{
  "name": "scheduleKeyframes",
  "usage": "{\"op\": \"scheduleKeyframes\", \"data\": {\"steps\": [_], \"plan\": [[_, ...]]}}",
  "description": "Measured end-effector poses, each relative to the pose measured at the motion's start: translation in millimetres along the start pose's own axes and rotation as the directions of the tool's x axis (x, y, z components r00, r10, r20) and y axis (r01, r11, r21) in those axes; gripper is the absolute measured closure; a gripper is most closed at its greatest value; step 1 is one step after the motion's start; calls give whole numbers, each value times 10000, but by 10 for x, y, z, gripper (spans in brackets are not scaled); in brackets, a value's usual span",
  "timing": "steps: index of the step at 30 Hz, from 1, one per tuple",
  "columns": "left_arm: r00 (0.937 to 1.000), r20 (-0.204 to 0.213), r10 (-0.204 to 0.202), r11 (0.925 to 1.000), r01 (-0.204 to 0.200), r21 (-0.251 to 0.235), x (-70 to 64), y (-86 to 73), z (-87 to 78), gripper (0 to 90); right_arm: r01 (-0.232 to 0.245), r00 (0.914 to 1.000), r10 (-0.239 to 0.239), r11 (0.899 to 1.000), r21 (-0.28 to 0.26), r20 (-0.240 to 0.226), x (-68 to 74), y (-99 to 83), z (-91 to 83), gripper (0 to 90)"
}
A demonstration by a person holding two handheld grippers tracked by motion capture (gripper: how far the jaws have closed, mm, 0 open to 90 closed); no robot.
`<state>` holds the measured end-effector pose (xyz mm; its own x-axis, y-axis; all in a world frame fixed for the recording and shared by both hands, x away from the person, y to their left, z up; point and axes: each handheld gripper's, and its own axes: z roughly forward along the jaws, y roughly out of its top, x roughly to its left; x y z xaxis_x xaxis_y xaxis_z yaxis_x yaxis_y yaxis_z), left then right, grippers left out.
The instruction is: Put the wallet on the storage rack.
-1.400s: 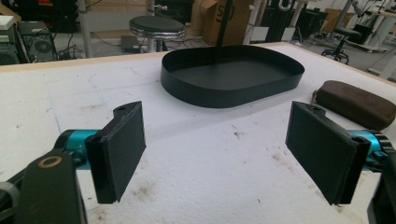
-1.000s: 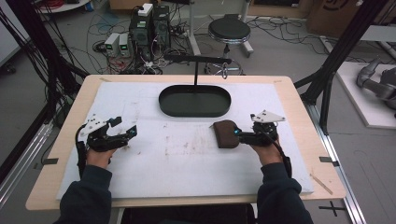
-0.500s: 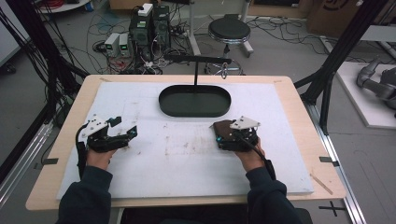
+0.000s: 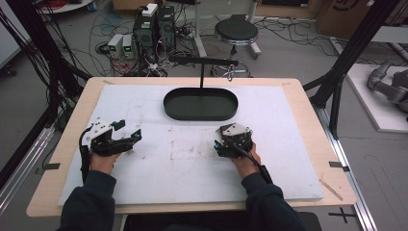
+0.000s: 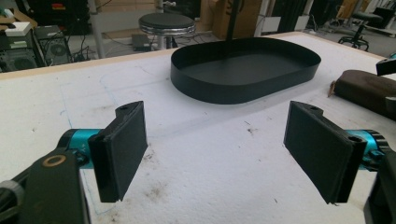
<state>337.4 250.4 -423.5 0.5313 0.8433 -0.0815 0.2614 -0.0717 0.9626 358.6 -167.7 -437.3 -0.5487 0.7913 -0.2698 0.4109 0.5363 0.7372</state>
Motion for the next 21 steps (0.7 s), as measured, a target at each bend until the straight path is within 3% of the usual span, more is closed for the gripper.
{"op": "scheduleKeyframes", "data": {"steps": [3, 6, 9, 11, 18, 21], "plan": [[10000, 17, 36, 10000, -36, -2, 4, 1, 7, 224, 23, 9993, -41, 9987, 516, 359, -9, -39, 91, 196], [10000, 65, 37, 10000, -38, 52, -7, 15, 12, 224, 662, 9940, -710, 9961, 589, 829, 68, -50, 107, 185], [9999, 94, 42, 10000, -43, 57, -9, 16, 10, 224, 641, 9938, -694, 9960, 624, 865, 69, -46, 111, 200], [10000, 73, 47, 10000, -48, 55, -6, 17, 6, 224, 602, 9923, -678, 9954, 745, 1041, 62, -44, 98, 290], [9999, 100, 21, 10000, -22, 82, -8, 17, 7, 226, 520, 9933, -598, 9955, 792, 988, 46, -27, 51, 420], [9999, 116, -49, 10000, 48, 30, -3, 15, 11, 228, 699, 9927, -774, 9943, 810, 928, 48, -15, 18, 492]]}}
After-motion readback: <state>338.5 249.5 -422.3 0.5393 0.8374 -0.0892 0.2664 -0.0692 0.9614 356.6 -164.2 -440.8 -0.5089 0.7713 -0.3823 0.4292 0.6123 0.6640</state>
